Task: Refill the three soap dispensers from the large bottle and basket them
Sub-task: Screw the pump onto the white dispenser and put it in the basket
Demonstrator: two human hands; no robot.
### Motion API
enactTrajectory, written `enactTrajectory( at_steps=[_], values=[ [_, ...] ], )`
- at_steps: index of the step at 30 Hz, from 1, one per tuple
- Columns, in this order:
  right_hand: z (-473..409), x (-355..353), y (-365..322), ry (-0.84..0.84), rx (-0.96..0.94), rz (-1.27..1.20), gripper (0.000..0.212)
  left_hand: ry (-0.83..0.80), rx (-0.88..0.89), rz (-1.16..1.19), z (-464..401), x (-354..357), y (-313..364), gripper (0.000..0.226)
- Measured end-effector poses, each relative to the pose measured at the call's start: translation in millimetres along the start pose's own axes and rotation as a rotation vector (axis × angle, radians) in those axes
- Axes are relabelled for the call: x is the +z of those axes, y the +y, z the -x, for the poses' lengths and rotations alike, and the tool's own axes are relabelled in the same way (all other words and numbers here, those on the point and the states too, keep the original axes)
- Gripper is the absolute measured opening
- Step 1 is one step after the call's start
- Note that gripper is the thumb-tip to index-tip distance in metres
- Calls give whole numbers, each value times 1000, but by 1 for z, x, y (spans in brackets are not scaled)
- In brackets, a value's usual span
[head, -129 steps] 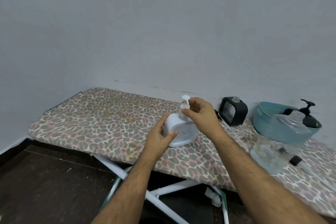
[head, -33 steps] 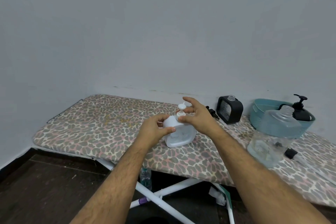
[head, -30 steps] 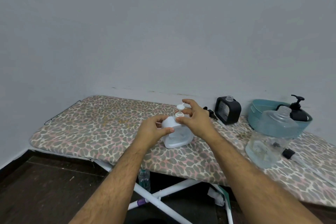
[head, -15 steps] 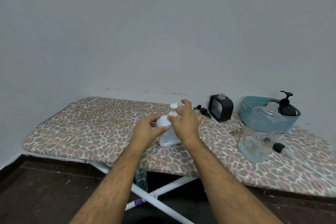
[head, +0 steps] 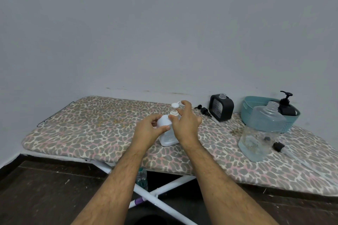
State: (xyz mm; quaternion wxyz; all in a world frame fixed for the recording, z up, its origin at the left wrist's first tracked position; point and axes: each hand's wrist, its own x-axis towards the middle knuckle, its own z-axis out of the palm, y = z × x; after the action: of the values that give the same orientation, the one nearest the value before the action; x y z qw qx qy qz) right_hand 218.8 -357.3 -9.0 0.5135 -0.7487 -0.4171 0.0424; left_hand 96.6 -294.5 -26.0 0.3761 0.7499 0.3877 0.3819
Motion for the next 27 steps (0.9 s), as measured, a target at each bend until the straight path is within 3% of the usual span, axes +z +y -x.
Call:
enactTrajectory(
  at_steps=[5,13,18,24,27],
  values=[
    [-2,-5,-5,-44,-23,38,58,-20,-4,11,1,-2,2,53],
    [-24,-47,20,-305,78,-122,71,-101,-64,131,13,5,-10,74],
    [-21,-54,41,-581,117,-150,64,-70,-108,226,15,11,-15,62],
    [-29,-74,29,-508,69,-142,51,-104,-46,365,8,15,12,48],
    [-43,-107,9,-449,-51,0,53,-141,26,425,-3,18,45,39]
  ],
)
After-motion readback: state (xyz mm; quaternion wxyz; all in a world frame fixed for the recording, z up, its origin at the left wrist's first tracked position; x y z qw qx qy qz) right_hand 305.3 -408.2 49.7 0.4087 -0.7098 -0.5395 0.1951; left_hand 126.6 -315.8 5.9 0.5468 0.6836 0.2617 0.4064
